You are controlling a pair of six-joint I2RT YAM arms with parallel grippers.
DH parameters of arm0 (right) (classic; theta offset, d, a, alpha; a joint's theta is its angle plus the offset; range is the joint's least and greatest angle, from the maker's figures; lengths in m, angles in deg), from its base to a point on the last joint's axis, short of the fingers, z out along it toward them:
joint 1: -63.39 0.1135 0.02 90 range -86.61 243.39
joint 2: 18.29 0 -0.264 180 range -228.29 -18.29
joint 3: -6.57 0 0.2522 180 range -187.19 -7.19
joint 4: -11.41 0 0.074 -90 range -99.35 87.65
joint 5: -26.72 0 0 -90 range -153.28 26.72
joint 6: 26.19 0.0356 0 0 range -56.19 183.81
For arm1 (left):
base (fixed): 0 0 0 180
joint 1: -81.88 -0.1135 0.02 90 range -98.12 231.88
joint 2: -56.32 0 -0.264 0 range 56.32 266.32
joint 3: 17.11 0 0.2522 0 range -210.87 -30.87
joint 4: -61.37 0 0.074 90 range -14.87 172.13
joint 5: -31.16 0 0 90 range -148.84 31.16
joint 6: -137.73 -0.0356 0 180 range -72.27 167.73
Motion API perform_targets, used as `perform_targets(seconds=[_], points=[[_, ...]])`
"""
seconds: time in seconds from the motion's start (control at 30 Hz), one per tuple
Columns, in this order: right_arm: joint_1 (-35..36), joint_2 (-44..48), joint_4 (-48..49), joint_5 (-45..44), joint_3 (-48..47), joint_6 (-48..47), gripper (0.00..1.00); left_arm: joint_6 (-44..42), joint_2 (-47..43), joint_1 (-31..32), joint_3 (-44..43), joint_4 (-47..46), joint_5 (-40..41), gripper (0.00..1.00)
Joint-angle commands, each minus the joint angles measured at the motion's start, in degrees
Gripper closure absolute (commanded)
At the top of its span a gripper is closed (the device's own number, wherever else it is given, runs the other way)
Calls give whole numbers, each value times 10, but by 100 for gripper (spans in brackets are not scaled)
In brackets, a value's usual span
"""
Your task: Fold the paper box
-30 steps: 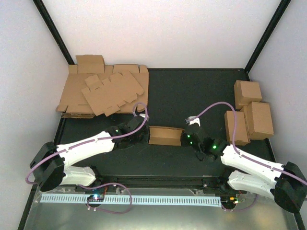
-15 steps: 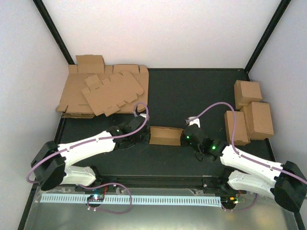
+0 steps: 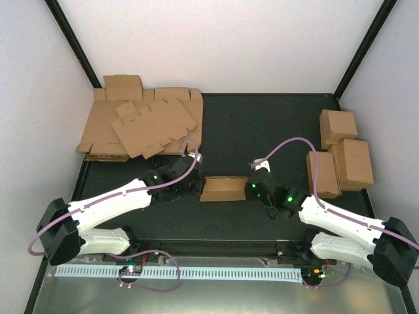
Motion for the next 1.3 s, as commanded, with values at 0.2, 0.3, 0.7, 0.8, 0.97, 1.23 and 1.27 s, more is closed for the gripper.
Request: perform_targets(seconds=[0.2, 0.3, 0.7, 0.8, 0.97, 1.23, 1.27], points=[[7, -18, -62, 11, -9, -7, 98, -9, -8, 3, -31, 32, 9, 77], [7, -20, -62, 12, -11, -6, 98, -7, -6, 3, -30, 35, 4, 77], [7, -24, -64, 14, -16, -3, 98, 4, -2, 3, -24, 38, -2, 84], [7, -22, -63, 16, -15, -1, 98, 10, 1, 3, -18, 31, -8, 89], [7, -13, -54, 28, -12, -1, 98, 20, -2, 3, -7, 16, -14, 98], [13, -10, -36, 31, 12, 12, 98, 47, -6, 7, 21, -20, -18, 99], [15, -9, -33, 29, 15, 14, 98, 51, -7, 7, 26, -26, -18, 98]])
